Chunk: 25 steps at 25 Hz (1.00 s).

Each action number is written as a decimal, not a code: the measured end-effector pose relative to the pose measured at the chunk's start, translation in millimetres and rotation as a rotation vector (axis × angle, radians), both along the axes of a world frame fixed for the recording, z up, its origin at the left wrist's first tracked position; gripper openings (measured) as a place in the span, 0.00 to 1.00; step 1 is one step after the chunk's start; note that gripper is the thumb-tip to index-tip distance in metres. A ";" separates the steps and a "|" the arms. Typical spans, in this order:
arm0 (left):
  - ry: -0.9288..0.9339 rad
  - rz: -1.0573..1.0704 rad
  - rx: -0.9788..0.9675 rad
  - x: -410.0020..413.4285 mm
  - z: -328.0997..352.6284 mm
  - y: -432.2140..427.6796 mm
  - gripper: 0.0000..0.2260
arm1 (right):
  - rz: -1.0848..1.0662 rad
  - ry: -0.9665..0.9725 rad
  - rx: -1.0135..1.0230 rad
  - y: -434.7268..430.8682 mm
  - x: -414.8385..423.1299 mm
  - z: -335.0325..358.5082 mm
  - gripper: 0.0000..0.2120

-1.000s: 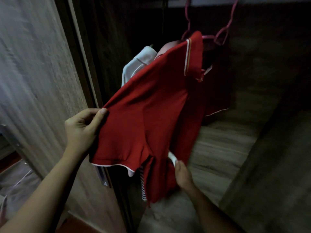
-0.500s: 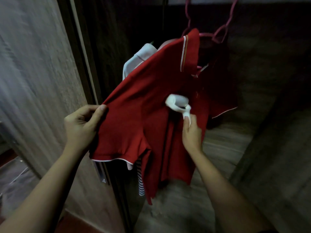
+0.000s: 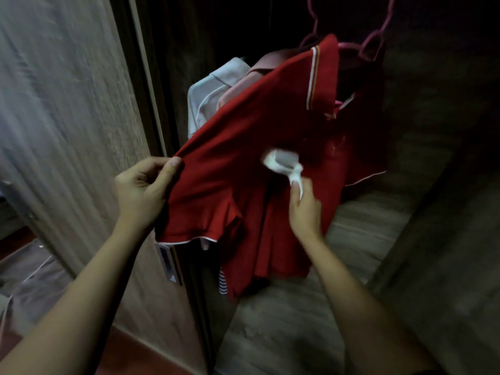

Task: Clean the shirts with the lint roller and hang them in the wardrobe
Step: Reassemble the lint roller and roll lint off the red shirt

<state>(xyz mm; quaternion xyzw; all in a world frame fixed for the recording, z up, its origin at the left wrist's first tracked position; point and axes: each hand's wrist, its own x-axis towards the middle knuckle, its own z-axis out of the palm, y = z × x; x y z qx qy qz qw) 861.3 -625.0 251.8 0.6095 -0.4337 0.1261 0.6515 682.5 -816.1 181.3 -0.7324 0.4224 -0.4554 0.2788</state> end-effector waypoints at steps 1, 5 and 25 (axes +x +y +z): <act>0.012 0.000 -0.007 -0.9 0.3 -0.4 0.08 | -0.020 -0.054 -0.052 -3.0 -0.2 20.8 0.13; 0.020 -0.007 -0.013 -0.2 0.0 0.5 0.06 | 0.005 -0.093 -0.074 4.8 5.7 4.9 0.12; 0.010 -0.055 0.013 2.3 1.9 2.2 0.03 | 0.014 -0.012 -0.129 24.6 -8.6 13.1 0.12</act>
